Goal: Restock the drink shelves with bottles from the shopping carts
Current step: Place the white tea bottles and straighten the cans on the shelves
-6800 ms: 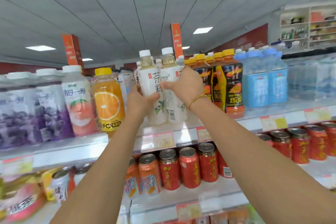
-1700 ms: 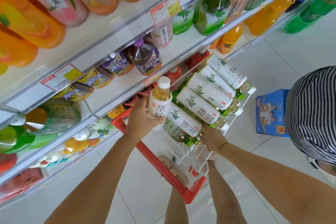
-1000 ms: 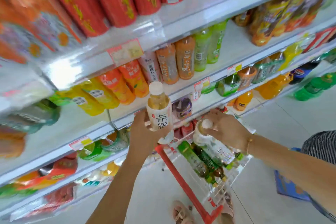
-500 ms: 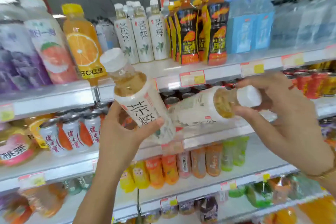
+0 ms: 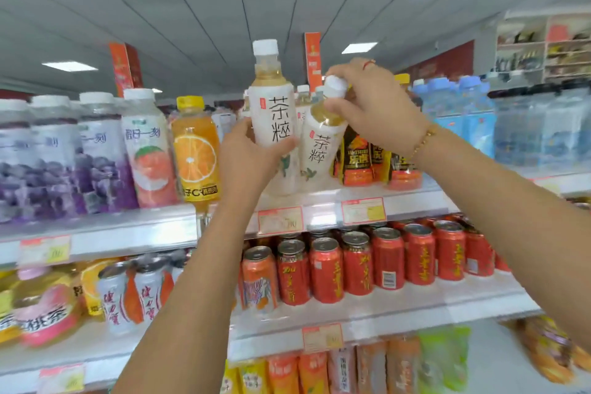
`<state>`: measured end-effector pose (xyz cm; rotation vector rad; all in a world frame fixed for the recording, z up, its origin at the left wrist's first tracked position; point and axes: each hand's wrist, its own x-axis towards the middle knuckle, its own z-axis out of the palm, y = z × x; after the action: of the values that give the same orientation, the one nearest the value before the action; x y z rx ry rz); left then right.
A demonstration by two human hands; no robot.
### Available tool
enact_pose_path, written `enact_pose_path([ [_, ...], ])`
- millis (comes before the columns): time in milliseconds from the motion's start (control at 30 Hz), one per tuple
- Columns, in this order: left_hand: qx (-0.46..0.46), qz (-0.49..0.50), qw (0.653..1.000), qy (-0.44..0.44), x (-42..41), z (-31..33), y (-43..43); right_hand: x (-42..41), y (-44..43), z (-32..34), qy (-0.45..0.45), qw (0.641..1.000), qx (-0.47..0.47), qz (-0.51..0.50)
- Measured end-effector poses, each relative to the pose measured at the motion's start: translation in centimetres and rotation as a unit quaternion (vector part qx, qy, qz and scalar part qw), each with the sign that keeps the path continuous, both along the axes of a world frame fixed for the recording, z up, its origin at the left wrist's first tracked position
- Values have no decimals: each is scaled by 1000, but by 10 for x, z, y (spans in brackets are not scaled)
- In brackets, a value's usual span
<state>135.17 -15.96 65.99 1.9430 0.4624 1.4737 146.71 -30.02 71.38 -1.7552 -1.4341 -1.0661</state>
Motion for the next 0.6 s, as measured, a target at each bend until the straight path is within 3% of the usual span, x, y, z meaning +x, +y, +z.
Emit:
enact_pose_path([
  [267,-35,38,995,89,40,11,60,27,81,63,94,986,-123,-58],
  [400,-57,40,994,85,52,6,72,41,115,70,131,979,-146,-61],
  [600,-43,54,987,142,62,1,84,50,127,37,121,989,-73,-46],
])
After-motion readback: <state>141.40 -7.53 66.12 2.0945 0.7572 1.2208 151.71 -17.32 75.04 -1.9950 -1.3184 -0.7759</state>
